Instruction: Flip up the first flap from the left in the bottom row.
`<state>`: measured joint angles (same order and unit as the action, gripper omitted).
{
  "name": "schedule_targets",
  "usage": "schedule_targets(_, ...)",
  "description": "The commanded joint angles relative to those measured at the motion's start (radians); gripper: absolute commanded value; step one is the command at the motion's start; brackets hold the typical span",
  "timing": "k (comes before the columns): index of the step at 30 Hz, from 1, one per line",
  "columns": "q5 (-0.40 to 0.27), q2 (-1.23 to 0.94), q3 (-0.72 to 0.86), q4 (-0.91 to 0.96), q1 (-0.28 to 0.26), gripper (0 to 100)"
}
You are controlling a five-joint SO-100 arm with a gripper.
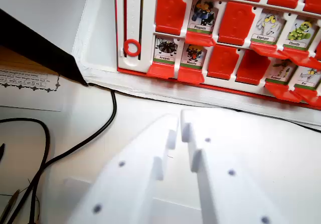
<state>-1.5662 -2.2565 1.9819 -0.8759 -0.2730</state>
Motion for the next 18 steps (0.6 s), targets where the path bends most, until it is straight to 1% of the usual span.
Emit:
schedule_targets(1, -0.005, 0.028, 0.054, 0.176, -0.028, 0)
schedule_targets(5, 0.003, 0.114, 0.121, 0.282, -0.038, 0)
schedule_targets(10, 0.005, 0.213, 0.198, 0.431, -0.025, 0)
schedule_targets(13, 0.031, 0.265, 0.222, 0.469, -0.026, 0)
schedule_targets(18, 0.054, 0.367, 0.224, 0.523, -0.023, 0)
